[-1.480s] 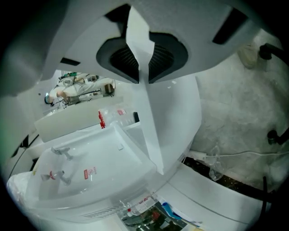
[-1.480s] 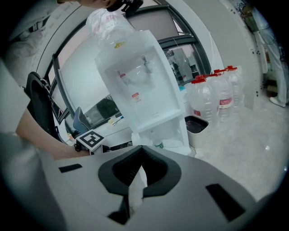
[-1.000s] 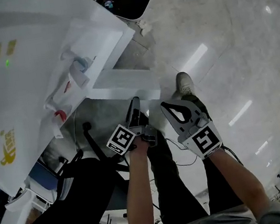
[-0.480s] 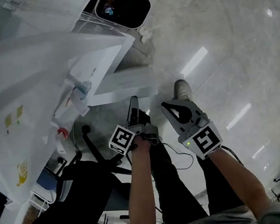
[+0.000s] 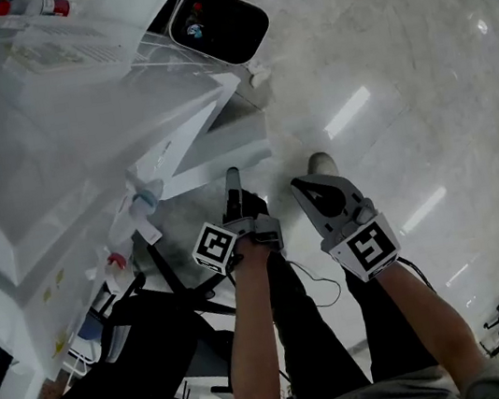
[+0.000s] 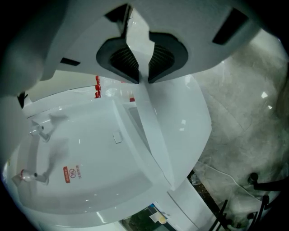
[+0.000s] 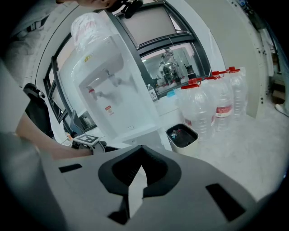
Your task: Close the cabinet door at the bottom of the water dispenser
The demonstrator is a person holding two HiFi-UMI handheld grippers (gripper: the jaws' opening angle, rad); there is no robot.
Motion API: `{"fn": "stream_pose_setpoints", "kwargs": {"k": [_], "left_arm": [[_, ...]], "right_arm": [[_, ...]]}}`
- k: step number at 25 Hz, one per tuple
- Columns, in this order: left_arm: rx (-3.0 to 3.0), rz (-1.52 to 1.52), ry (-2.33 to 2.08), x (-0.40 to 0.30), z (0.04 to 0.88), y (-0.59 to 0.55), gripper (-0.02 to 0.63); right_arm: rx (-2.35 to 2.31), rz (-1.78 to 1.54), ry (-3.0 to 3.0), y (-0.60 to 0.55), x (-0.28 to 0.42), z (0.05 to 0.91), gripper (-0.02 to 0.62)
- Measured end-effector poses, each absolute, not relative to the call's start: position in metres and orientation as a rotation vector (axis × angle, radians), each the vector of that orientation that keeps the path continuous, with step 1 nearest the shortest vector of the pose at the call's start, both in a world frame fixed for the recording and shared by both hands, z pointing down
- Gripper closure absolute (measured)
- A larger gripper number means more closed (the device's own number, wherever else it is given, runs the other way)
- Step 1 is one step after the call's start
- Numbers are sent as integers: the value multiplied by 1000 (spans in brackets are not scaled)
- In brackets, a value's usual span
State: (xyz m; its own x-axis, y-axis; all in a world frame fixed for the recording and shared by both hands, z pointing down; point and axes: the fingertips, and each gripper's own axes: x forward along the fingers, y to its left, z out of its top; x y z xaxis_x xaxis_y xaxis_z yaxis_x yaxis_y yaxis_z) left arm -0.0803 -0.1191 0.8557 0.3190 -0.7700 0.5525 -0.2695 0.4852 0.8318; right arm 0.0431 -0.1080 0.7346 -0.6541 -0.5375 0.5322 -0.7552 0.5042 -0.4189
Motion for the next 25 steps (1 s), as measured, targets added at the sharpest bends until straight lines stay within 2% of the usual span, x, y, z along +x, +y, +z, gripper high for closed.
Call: {"fn": "stream_pose_setpoints", "kwargs": {"k": [6,17,23,25], "left_arm": [[1064,-440,-1261,-79,854,-142,531],[1353,-222,-1274,-74,850,-176,529],[1621,194,-1314,-74,856,-172,536],[1660,289,-1333,-77,859,-172,579]], "right_arm": [[1083,914,-2422,-121,52,734,588],[1091,954,-2426,-125,70,737,586],[1090,948,-2430,-128,73,741,586],[1097,942,-2432,-129,75,742,587]]}}
